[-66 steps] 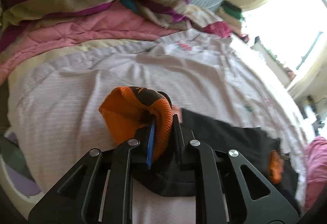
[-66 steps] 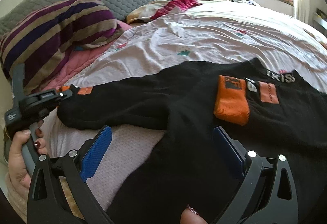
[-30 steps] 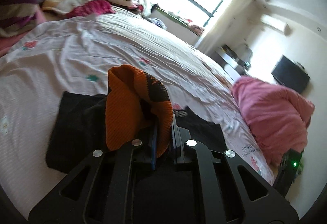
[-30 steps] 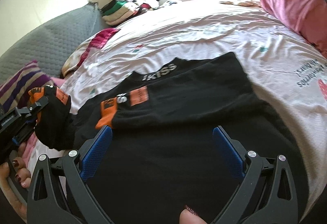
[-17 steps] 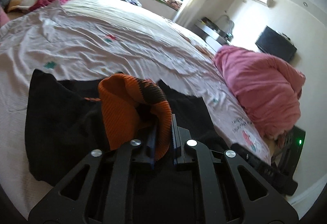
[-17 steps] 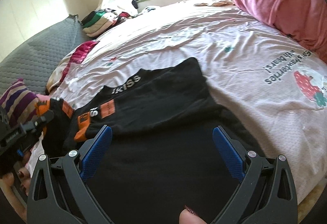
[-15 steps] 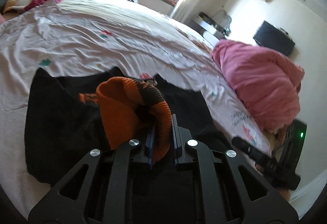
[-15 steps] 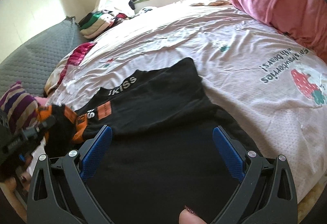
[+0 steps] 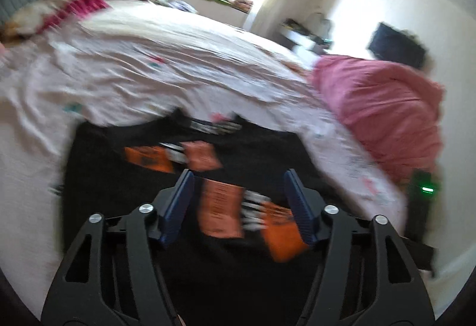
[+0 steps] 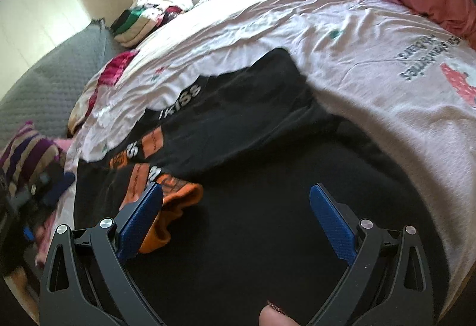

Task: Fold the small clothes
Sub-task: 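Fold the sleeve across the shirt body and open the left tool, then grasp an orange cuff with the right tool and lift it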

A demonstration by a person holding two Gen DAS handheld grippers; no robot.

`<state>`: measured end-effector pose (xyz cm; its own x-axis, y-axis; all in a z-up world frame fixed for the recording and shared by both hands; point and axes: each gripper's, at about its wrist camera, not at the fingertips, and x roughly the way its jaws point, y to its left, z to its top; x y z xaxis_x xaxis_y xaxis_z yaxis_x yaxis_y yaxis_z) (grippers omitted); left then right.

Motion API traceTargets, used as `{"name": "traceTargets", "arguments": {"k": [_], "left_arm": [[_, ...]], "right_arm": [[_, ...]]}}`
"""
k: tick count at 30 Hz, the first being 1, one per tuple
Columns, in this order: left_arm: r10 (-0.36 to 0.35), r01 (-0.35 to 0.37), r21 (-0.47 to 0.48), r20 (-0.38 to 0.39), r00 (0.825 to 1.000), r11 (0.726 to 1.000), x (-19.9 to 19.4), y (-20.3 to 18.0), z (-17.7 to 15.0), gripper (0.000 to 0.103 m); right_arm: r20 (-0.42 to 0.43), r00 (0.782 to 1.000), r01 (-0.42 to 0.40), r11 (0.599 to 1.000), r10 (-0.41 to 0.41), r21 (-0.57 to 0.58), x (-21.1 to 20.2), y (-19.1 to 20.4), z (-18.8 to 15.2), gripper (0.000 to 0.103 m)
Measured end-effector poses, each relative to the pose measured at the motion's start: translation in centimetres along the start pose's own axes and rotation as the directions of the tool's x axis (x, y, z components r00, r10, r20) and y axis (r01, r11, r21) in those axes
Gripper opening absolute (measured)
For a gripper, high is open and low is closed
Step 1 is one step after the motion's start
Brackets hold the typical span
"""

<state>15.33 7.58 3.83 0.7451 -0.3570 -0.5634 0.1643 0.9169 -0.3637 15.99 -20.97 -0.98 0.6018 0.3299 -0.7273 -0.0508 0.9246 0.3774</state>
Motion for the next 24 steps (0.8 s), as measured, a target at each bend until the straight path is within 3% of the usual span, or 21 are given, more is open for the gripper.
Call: {"name": "traceTargets", "arguments": {"k": [1, 6, 10, 11, 12, 13, 14, 16, 24], "left_arm": [[0.06, -0.06, 0.002, 0.002, 0.998, 0.998, 0.1, 0.6, 0.1, 0.057], [0.197, -0.198, -0.031, -0.018, 0.98, 0.98, 0.4, 3.7, 0.1, 0.069], [0.216, -0.216, -0.063, -0.007, 0.976, 0.974, 0.2, 5.0, 0.5, 0.073], [0.215, -0.215, -0.073, -0.001, 0.977, 0.974, 0.0, 5.3, 0.5, 0.074], [0.222, -0.22, -0.084, 0.005, 0.975, 0.972, -0.2, 5.6, 0.6, 0.074], [0.229, -0.227, -0.092, 0.009, 0.973, 0.969, -0.3, 5.9, 0.6, 0.074], [0.236, -0.234, -0.105, 0.011, 0.972, 0.967, -0.5, 6.4, 0.7, 0.074], [0.24, -0.236, -0.125, 0.017, 0.971, 0.964, -0.8, 6.8, 0.8, 0.074], [0.245, -0.229, -0.224, 0.043, 0.969, 0.947, -2.5, 9.7, 1.4, 0.074]], "right_arm": [[-0.012, 1.0, -0.007, 1.0, 0.007, -0.006, 0.3, 0.4, -0.2, 0.098], [-0.08, 0.993, -0.088, 0.996, 0.087, -0.015, 1.8, 2.4, -1.3, 0.098], [-0.107, 0.989, -0.105, 0.994, 0.102, -0.023, 3.3, 3.9, -1.5, 0.094], [-0.107, 0.99, -0.1, 0.995, 0.096, -0.029, 3.6, 4.3, -1.4, 0.088], [-0.112, 0.989, -0.102, 0.994, 0.097, -0.038, 3.9, 4.7, -1.3, 0.071], [-0.117, 0.988, -0.108, 0.993, 0.103, -0.044, 4.1, 4.9, -1.3, 0.06], [-0.125, 0.986, -0.119, 0.991, 0.111, -0.054, 4.3, 5.3, -1.3, 0.055], [-0.126, 0.985, -0.13, 0.989, 0.12, -0.075, 4.4, 6.0, -1.3, 0.02], [-0.034, 0.989, -0.15, 0.942, 0.147, -0.299, 1.4, 10.2, 0.8, 0.014]]}}
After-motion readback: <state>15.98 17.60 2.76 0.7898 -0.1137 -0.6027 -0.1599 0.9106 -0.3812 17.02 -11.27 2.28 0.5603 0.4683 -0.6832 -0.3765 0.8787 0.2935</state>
